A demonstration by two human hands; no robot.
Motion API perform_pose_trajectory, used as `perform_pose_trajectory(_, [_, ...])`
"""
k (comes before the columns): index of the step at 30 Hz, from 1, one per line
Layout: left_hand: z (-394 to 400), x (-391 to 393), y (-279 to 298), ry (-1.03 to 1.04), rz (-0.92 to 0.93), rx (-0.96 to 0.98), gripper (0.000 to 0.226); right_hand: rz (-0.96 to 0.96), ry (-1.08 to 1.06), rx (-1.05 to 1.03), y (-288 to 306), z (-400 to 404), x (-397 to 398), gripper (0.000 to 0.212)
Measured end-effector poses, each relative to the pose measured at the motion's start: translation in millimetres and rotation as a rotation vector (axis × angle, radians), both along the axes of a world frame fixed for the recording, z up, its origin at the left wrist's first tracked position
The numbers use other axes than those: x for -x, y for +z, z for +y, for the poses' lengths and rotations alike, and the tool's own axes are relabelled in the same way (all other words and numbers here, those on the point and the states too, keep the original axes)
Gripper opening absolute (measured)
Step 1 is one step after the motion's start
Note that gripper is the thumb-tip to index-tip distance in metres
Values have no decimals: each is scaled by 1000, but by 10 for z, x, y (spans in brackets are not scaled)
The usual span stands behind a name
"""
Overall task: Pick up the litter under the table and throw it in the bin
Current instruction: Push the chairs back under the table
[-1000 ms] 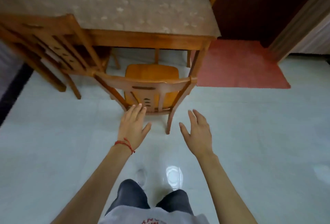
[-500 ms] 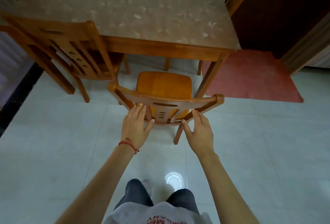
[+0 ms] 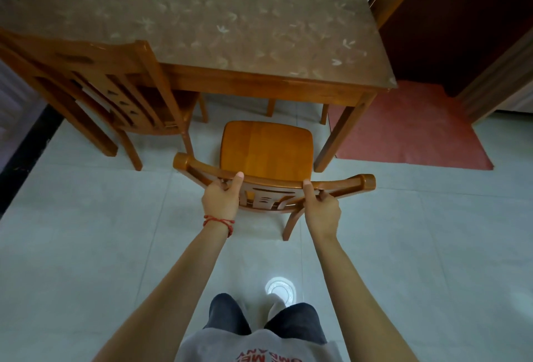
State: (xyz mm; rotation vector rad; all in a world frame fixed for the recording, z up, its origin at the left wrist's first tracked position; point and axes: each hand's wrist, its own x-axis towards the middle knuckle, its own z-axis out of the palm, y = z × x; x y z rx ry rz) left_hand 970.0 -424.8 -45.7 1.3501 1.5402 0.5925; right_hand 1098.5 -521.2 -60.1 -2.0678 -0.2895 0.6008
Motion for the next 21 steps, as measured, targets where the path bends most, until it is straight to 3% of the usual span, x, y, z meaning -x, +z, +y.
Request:
perform_pose_trajectory(8, [44, -60, -91, 80, -53, -61, 28, -11, -30, -6, -125, 81, -96, 35])
perform_pose_trajectory(21, [424, -304, -133, 89, -80, -91, 35, -14, -54, -35, -132, 448, -353, 45])
